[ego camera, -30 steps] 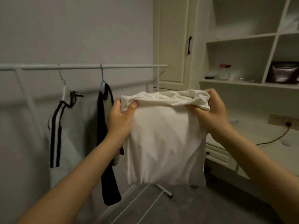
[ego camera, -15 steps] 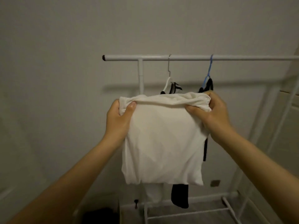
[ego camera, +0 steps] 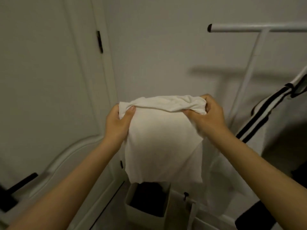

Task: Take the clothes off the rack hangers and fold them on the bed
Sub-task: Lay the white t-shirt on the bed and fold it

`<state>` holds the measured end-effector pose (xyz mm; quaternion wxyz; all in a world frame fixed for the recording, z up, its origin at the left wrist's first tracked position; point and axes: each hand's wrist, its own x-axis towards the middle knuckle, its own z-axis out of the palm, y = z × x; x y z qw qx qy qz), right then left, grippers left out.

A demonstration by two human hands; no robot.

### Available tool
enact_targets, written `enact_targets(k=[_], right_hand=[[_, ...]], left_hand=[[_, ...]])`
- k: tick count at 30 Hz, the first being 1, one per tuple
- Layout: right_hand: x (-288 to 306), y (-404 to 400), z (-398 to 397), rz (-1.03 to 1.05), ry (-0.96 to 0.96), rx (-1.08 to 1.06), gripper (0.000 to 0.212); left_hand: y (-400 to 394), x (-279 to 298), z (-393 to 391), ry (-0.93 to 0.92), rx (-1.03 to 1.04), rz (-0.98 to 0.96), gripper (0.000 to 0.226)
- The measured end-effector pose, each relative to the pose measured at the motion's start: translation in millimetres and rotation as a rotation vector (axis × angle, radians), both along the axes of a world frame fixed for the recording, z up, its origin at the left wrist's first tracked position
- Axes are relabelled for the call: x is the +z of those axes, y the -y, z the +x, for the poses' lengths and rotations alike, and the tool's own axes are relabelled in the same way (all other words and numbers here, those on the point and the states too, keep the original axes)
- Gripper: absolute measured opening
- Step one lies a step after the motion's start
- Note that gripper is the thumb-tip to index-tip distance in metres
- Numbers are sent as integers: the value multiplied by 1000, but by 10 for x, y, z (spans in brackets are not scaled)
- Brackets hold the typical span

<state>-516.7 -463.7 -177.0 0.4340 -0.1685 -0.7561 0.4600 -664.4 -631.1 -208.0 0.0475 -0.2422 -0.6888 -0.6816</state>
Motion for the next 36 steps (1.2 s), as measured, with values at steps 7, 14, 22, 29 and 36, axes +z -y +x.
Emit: enact_targets(k=[7, 14, 22, 29, 36], right_hand=[[-760, -205, -1383, -64, 207, 27, 27], [-1922, -695, -2474, -237, 455, -76, 26], [-3772, -1142, -2954, -395, 691, -196, 23], [-5548, -1387, -3052, -521, 915, -200, 24], [-7015, -1547, -3238, -620, 1107, -178, 31]], left_hand=[[-46, -808, -1245, 110, 28, -153, 15], [-550, -1939, -2485, 327, -167, -349, 8], [-1107, -3719, -3042, 601, -252, -475, 23], [-1449, -5468, -3138, 761, -252, -645, 17], [-1651, -6940, -3300, 795, -238, -825, 29]])
